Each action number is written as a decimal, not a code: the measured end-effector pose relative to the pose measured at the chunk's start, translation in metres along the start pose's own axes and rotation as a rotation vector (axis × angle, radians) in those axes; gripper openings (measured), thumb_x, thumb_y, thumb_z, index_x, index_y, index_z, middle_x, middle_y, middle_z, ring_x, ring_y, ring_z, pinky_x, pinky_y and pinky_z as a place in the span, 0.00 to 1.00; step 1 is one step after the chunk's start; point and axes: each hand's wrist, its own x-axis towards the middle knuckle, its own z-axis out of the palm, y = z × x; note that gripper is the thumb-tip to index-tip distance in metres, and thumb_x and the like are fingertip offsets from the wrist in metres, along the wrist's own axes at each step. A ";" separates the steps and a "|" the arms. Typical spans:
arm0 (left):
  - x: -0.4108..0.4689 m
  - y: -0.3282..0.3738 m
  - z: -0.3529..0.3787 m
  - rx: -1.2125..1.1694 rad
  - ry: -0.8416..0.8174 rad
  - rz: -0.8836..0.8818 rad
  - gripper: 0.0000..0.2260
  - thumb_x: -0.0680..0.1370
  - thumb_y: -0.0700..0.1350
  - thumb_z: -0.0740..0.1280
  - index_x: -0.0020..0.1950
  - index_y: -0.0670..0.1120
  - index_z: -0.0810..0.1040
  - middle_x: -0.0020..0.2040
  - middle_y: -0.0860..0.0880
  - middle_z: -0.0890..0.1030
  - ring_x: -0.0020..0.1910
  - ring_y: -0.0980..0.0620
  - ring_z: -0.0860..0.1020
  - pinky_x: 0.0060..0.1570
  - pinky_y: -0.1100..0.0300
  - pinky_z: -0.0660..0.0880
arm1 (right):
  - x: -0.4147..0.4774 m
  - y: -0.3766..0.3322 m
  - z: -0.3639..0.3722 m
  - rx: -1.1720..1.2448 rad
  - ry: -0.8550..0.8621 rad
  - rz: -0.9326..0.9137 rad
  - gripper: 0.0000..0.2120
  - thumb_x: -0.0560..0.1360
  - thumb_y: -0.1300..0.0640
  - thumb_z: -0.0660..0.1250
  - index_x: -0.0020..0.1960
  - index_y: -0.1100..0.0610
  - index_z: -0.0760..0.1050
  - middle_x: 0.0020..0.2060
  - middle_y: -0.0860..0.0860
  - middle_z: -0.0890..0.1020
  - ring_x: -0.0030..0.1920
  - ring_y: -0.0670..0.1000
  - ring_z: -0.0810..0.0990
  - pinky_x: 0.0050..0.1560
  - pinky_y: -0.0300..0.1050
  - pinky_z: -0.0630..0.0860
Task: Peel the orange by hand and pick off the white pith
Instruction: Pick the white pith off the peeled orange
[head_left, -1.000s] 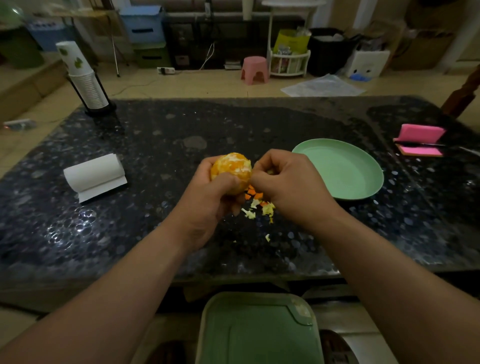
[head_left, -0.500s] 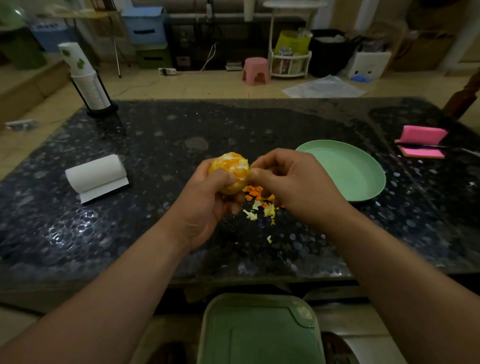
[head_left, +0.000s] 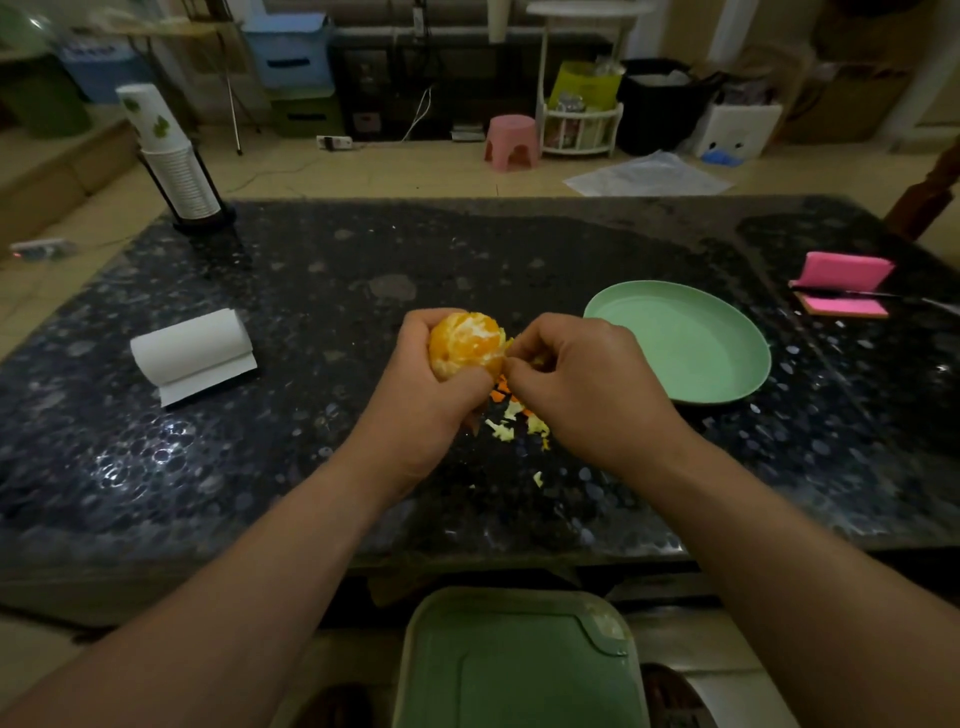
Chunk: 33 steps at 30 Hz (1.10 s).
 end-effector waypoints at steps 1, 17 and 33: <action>0.000 -0.001 0.000 0.032 -0.004 0.008 0.23 0.72 0.46 0.71 0.66 0.52 0.71 0.54 0.42 0.79 0.40 0.50 0.80 0.36 0.55 0.79 | -0.001 0.000 0.001 -0.005 0.002 0.000 0.02 0.76 0.53 0.74 0.44 0.49 0.83 0.33 0.43 0.82 0.36 0.43 0.80 0.39 0.49 0.80; -0.003 0.005 -0.001 -0.195 -0.081 -0.115 0.23 0.69 0.42 0.67 0.65 0.45 0.73 0.46 0.42 0.79 0.35 0.49 0.77 0.29 0.57 0.72 | -0.003 0.000 -0.002 0.130 -0.040 0.020 0.09 0.74 0.53 0.75 0.39 0.50 0.77 0.30 0.47 0.80 0.30 0.44 0.74 0.32 0.45 0.73; 0.001 0.005 -0.007 -0.451 -0.109 -0.134 0.27 0.72 0.42 0.64 0.71 0.38 0.70 0.44 0.43 0.82 0.34 0.48 0.76 0.26 0.58 0.69 | 0.004 0.012 -0.011 0.194 -0.020 0.059 0.04 0.78 0.58 0.72 0.45 0.50 0.82 0.34 0.46 0.82 0.32 0.43 0.77 0.36 0.39 0.73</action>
